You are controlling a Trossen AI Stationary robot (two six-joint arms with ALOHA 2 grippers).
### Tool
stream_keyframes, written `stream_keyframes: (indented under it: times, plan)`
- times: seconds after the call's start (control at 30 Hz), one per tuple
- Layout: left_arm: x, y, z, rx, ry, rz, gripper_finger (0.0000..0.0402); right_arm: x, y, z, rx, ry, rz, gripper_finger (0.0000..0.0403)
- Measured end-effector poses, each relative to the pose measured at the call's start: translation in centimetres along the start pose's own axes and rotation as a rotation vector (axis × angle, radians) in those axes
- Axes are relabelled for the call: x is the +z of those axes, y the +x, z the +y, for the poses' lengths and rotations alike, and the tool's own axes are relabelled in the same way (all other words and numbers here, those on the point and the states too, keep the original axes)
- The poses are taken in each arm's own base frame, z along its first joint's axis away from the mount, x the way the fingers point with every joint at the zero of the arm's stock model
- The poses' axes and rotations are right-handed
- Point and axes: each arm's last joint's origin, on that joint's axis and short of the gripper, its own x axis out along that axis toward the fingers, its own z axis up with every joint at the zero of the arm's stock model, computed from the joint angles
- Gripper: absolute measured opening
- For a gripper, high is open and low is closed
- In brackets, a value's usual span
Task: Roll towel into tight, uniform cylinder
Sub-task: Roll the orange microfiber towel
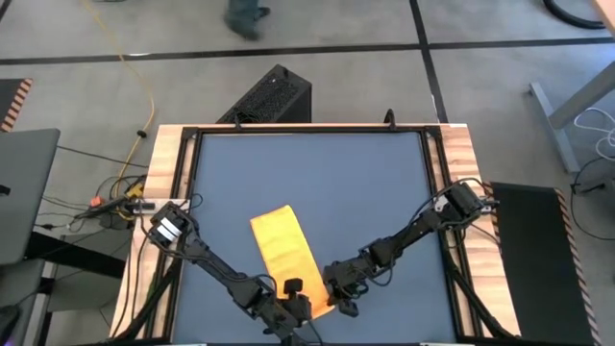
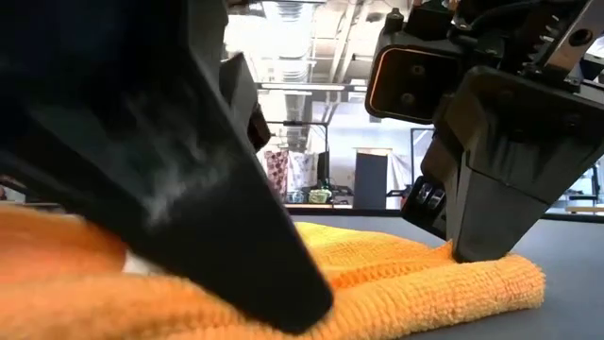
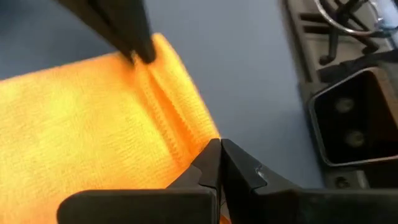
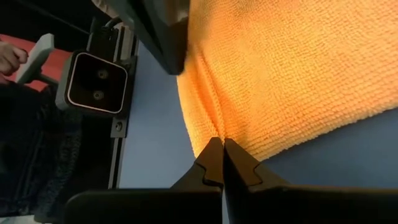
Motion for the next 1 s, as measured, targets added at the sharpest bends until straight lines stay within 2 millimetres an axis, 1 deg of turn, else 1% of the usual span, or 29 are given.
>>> stream_keyframes:
  times: [0.13,0.37,0.5,0.67,0.77,0.87,0.93,1.0]
  plan:
    - [0.0,0.0,0.1,0.007,-0.024,0.012,0.0000,0.0,0.0,0.0,0.001,-0.026,0.000,0.0025]
    - [-0.1,0.0,0.1,-0.001,-0.053,0.021,0.0000,0.4,-0.3,-0.2,0.004,-0.071,-0.002,0.0058]
    - [-0.1,0.0,0.1,-0.001,-0.055,0.022,0.0000,0.7,-0.6,-0.5,0.026,-0.064,0.004,0.0062]
    - [-0.1,0.0,0.1,-0.005,-0.057,0.025,0.0000,1.0,-0.9,-0.9,0.072,-0.050,0.055,0.0063]
    - [-0.1,0.0,0.1,-0.009,-0.060,0.028,0.0000,1.1,-1.4,-0.9,0.059,-0.070,0.076,0.0063]
    - [-0.2,0.0,0.0,-0.009,-0.064,0.032,0.0000,1.2,-2.4,-0.7,0.023,-0.109,0.098,0.0063]
    - [-0.2,-0.1,0.0,-0.009,-0.066,0.033,0.0000,1.2,-3.3,-0.5,-0.014,-0.137,0.080,0.0063]
    - [-0.2,-0.1,0.0,-0.009,-0.067,0.034,0.0000,0.8,-4.4,-0.5,-0.075,-0.162,0.045,0.0063]
